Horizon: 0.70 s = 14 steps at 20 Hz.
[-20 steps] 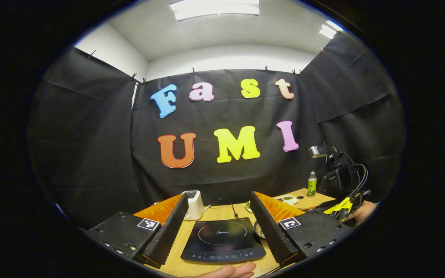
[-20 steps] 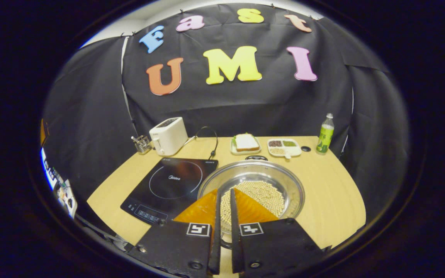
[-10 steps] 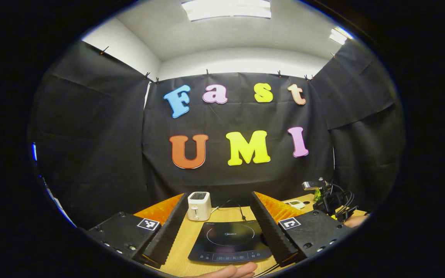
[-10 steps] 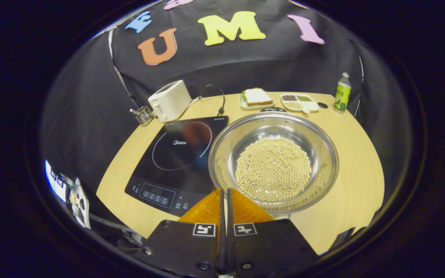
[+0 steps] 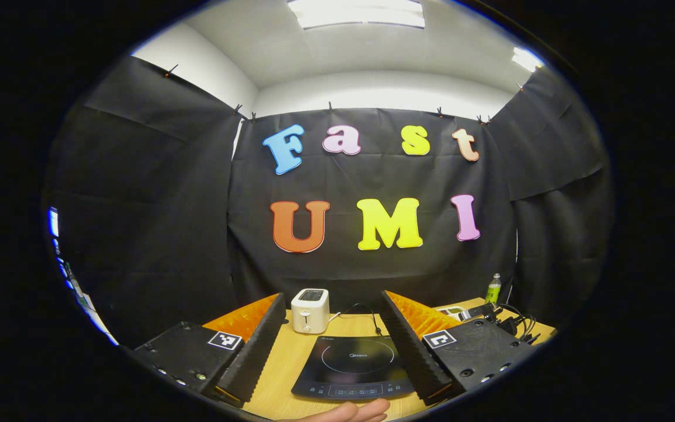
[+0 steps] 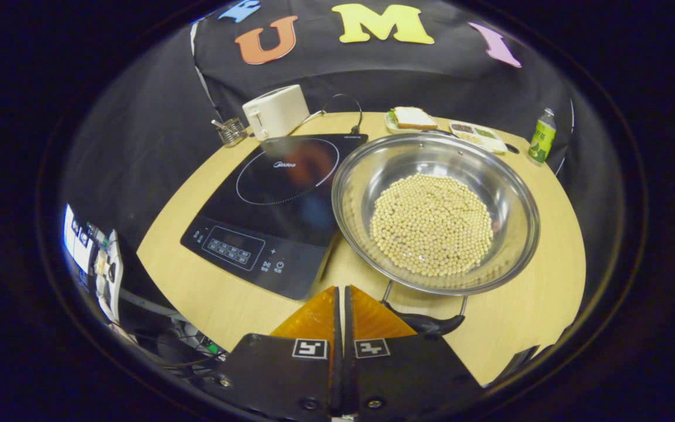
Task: First push the handle of the pot to place it horizontally, then grasp the pot with both hands and set it on the induction cooktop.
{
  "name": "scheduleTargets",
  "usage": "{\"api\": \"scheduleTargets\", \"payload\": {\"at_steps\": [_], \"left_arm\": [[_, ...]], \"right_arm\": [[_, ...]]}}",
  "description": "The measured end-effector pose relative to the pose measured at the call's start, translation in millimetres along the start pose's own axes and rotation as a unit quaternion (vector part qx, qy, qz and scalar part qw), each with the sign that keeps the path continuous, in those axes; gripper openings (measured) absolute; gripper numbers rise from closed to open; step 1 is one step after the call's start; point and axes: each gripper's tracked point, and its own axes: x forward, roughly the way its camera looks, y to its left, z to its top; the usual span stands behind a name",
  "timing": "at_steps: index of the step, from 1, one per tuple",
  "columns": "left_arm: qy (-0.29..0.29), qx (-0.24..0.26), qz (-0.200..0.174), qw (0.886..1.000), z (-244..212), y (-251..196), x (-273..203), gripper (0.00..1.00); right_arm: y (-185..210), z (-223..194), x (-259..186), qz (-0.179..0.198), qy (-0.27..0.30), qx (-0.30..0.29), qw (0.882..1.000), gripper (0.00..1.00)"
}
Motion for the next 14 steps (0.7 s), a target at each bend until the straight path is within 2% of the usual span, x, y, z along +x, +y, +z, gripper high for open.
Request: {"api": "scheduleTargets", "payload": {"at_steps": [4, 5, 14], "left_arm": [[0.003, 0.007, -0.002, 1.0, 0, 1, 4, 0.96], [0.004, 0.005, -0.002, 1.0, -1, -1, 3, 0.96], [0.004, 0.016, -0.021, 1.0, 1, -21, 7, 0.96]], "right_arm": [[-7, -5, -2, 0.036, 0.005, 0.042, 0.998, 0.02], [-9, -4, -4, 0.041, 0.003, 0.05, 0.998, 0.04], [-37, -11, -13, 0.029, -0.007, 0.034, 0.999, 0.04]]}}
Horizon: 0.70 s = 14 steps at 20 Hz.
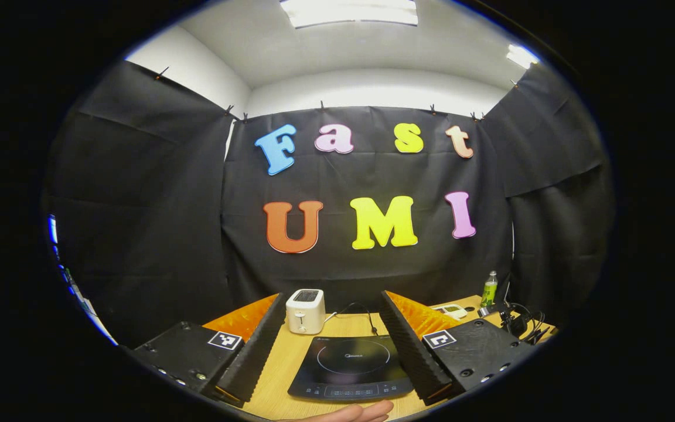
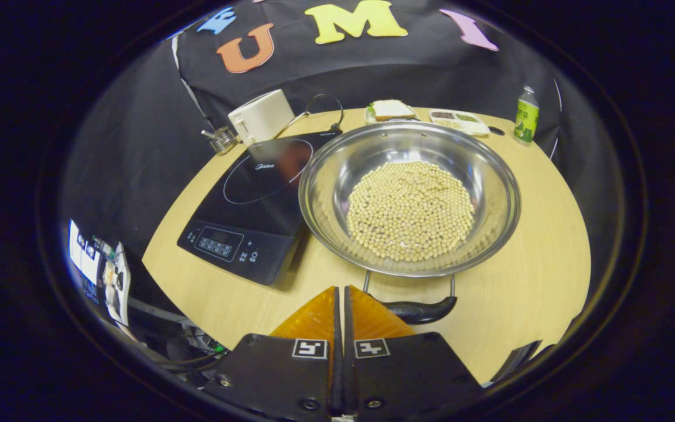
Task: First push the handle of the pot to place it horizontally, then grasp the pot with both hands and set it on the induction cooktop.
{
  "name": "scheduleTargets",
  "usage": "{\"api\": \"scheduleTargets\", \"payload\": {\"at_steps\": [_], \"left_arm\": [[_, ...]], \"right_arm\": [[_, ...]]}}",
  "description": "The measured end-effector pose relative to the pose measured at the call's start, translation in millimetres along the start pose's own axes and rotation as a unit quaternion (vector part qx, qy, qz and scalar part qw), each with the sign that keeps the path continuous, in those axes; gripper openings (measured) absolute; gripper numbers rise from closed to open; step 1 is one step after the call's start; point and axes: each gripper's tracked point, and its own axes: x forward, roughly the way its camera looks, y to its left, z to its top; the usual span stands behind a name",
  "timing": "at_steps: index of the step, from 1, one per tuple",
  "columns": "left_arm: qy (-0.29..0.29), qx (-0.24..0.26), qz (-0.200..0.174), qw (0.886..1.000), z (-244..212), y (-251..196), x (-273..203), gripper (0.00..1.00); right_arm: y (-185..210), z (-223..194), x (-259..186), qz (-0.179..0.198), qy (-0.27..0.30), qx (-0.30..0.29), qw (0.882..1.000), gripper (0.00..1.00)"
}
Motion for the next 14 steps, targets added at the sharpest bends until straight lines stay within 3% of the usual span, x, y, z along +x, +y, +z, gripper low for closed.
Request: {"api": "scheduleTargets", "payload": {"at_steps": [5, 14], "left_arm": [[-0.008, -0.001, -0.019, 1.0, 4, -22, -2, 0.96], [-0.007, -0.003, -0.035, 0.999, 0, -38, -4, 0.96]], "right_arm": [[-23, -2, -8, -0.003, -0.003, 0.008, 1.0, 0.04], [-72, -2, -17, -0.043, -0.006, -0.001, 0.999, 0.01]]}}
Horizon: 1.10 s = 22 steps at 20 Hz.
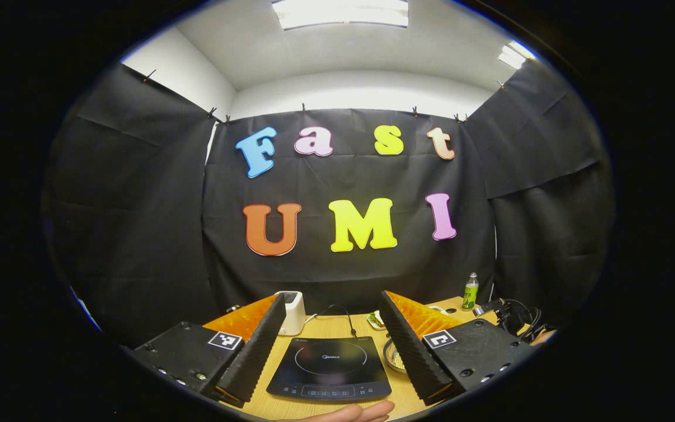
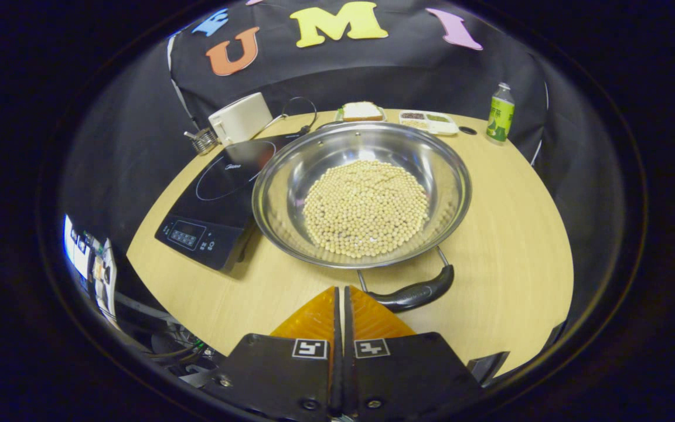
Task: First push the handle of the pot to place it horizontally, then grasp the pot with both hands and set it on the induction cooktop.
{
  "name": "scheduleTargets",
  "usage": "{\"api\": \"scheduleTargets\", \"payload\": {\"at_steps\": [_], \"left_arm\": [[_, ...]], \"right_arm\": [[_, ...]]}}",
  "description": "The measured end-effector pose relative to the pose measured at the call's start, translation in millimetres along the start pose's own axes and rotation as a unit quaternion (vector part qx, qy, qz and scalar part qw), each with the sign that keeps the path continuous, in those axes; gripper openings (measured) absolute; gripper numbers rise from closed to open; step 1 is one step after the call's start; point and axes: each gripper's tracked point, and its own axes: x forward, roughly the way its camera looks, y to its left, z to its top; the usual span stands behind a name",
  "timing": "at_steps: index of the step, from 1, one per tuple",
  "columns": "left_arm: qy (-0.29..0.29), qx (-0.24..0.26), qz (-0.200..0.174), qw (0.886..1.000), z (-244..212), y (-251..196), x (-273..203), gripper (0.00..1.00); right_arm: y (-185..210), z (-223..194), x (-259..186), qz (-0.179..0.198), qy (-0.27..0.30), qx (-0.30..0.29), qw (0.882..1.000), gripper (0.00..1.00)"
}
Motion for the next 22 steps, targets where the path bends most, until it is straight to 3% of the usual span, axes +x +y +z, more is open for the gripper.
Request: {"api": "scheduleTargets", "payload": {"at_steps": [9, 22], "left_arm": [[-0.001, -0.002, -0.004, 1.0, -3, 1, -2, 0.96], [-0.006, -0.022, -0.014, 1.0, -4, 6, -15, 0.96]], "right_arm": [[-71, 21, -4, -0.051, -0.002, 0.003, 0.999, 0.04], [-138, 75, 24, -0.124, -0.046, -0.07, 0.989, 0.01]]}}
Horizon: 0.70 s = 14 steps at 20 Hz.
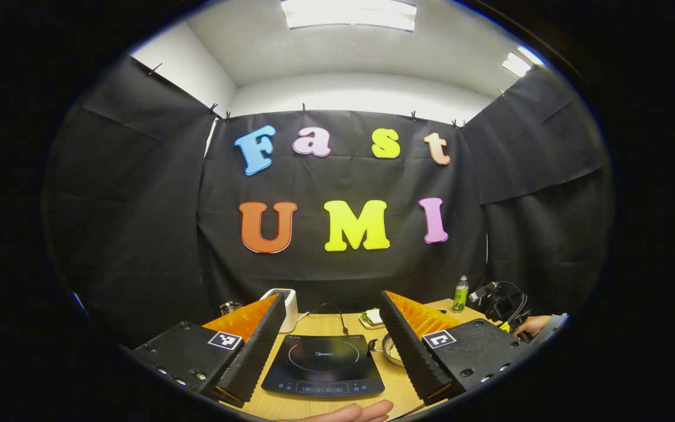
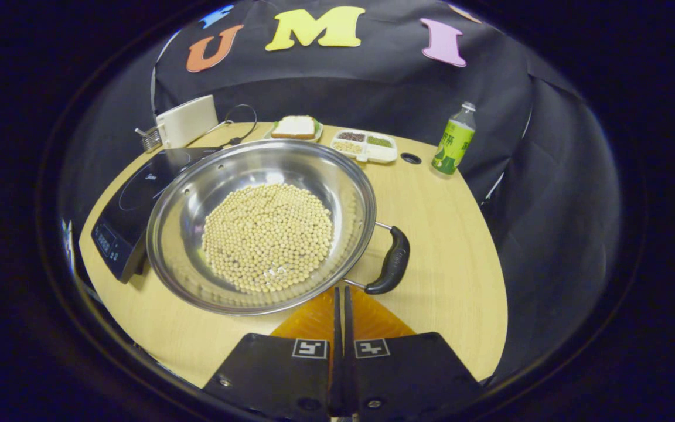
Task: First push the handle of the pot to place it horizontally, then grasp the pot with both hands and set it on the induction cooktop.
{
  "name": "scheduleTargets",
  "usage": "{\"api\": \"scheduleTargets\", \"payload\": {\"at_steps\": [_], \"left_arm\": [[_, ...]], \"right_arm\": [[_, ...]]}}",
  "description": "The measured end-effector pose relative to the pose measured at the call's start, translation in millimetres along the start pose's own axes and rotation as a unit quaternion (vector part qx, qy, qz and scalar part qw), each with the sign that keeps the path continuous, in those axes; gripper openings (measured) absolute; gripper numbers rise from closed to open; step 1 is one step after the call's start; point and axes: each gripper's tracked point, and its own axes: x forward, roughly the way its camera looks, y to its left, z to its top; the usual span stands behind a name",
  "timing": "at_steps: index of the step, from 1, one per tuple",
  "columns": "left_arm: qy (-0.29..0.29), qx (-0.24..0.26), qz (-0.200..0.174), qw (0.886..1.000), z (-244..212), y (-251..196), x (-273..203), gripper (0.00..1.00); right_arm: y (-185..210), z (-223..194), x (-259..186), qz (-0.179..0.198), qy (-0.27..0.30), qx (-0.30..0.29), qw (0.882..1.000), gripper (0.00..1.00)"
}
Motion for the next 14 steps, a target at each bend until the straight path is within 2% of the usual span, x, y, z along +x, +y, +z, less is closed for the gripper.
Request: {"api": "scheduleTargets", "payload": {"at_steps": [1, 4, 5, 6, 7, 9, 10, 14], "left_arm": [[0.001, -0.001, 0.0, 1.0, -1, 1, 1, 0.96], [0.01, -0.001, 0.001, 1.0, -10, 2, 5, 0.96], [0.013, -0.001, 0.003, 1.0, -13, 4, 6, 0.96], [0.017, -0.001, 0.003, 1.0, -14, 4, 9, 0.96], [0.02, 0.0, 0.003, 1.0, -16, 4, 9, 0.96], [0.026, 0.0, 0.005, 1.0, -21, 3, 11, 0.96], [0.029, -0.001, 0.004, 1.0, -23, 1, 12, 0.96], [0.042, -0.006, -0.004, 0.999, -29, -8, 19, 0.96]], "right_arm": [[-3, 4, 3, -0.002, -0.006, -0.002, 1.0, 0.04], [-16, 22, 9, -0.01, -0.031, 0.005, 0.999, 0.01], [-18, 27, 8, -0.006, -0.039, 0.011, 0.999, 0.04], [-18, 32, 8, -0.002, -0.048, 0.015, 0.999, 0.0], [-18, 37, 8, 0.002, -0.055, 0.019, 0.998, 0.04], [-18, 37, 7, 0.001, -0.055, 0.017, 0.998, 0.0], [-18, 37, 7, 0.002, -0.058, 0.02, 0.998, 0.04], [-9, 44, -7, 0.012, -0.08, 0.03, 0.996, 0.04]]}}
